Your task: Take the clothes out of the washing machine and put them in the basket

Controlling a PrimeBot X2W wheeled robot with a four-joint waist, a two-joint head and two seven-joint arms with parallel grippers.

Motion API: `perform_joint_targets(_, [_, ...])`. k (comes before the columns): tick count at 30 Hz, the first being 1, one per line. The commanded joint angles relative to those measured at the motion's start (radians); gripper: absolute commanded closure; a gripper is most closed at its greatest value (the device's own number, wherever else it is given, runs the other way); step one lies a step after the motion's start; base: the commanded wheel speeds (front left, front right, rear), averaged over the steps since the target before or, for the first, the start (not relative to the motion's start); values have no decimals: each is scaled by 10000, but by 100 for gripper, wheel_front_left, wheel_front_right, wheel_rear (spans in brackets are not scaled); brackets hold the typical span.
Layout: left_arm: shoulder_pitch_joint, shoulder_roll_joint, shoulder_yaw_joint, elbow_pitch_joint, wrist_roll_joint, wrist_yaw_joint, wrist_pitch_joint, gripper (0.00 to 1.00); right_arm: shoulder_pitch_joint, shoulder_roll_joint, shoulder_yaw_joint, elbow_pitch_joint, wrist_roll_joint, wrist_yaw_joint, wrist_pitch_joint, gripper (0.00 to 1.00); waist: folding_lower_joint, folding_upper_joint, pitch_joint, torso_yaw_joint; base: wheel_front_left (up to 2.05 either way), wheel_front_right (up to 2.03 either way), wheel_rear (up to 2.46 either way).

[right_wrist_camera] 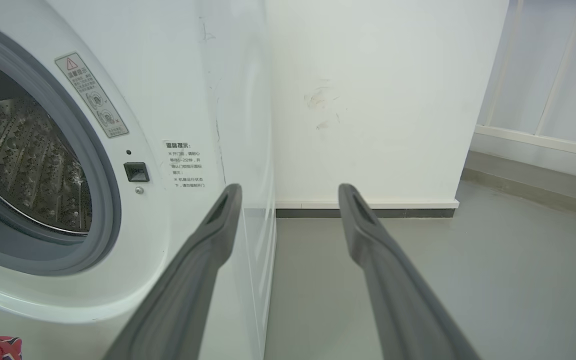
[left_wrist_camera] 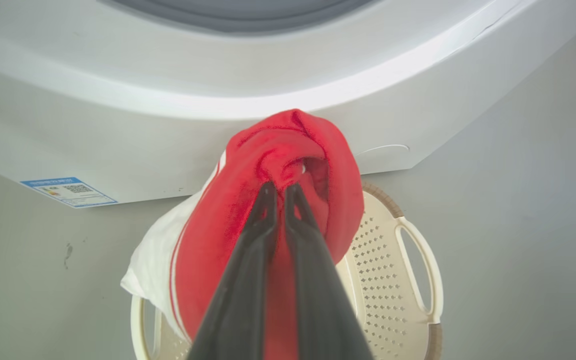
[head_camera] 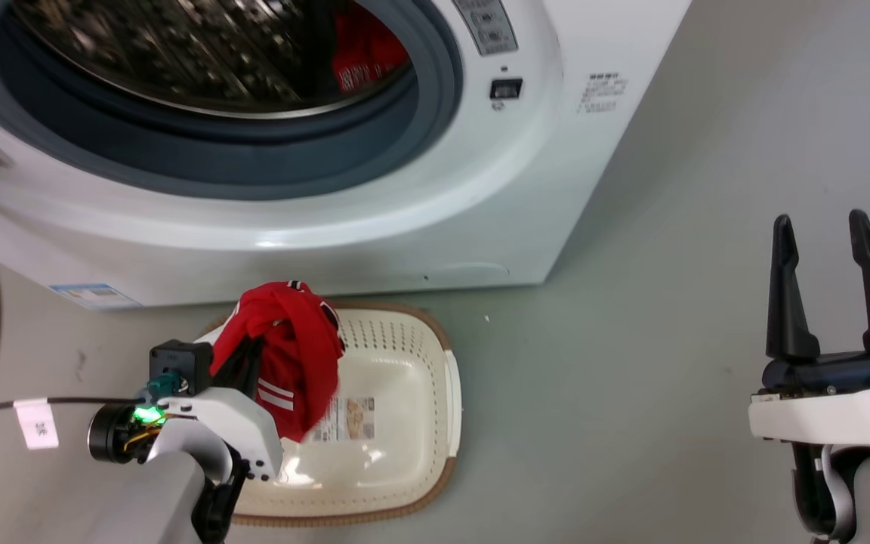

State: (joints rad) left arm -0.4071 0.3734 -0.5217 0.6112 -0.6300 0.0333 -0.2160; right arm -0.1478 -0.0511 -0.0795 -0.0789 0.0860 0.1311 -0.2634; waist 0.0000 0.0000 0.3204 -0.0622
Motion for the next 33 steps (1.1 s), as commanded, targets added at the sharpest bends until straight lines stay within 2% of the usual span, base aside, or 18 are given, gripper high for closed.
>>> perform_joint_targets(1, [-384, -58, -46, 332, 30, -116, -77, 100, -201, 15, -8, -87, -47, -7, -21, 0, 0, 0, 763, -311, 0, 0, 0])
perform_joint_targets(8, [-1702, -492, -203, 2901, 196, -688, -263, 100, -557, 18, 28, -462, -77, -7, -21, 0, 0, 0, 2225, -836, 0, 0, 0])
perform_joint_targets(16, [-3127, -760, 49, 5077, -153, -1047, -209, 100, -871, 20, 103, -829, 131, -7, -21, 0, 0, 0, 3638, -1372, 0, 0, 0])
perform_joint_targets(23, [-3907, -592, 17, 6103, 7, -765, -383, 100, -1038, 18, 277, -934, 208, -7, -21, 0, 0, 0, 4536, -1650, 0, 0, 0])
perform_joint_targets(32, [-4229, -687, 102, 6338, 100, -648, -505, 100, -1039, 18, 381, -898, 74, -8, -22, 0, 0, 0, 4940, -1574, 0, 0, 0])
perform_joint_targets(33, [-4240, -739, 148, 6291, 87, -603, -508, 8, -1035, 17, 356, -860, 39, -8, -21, 0, 0, 0, 4920, -1530, 0, 0, 0])
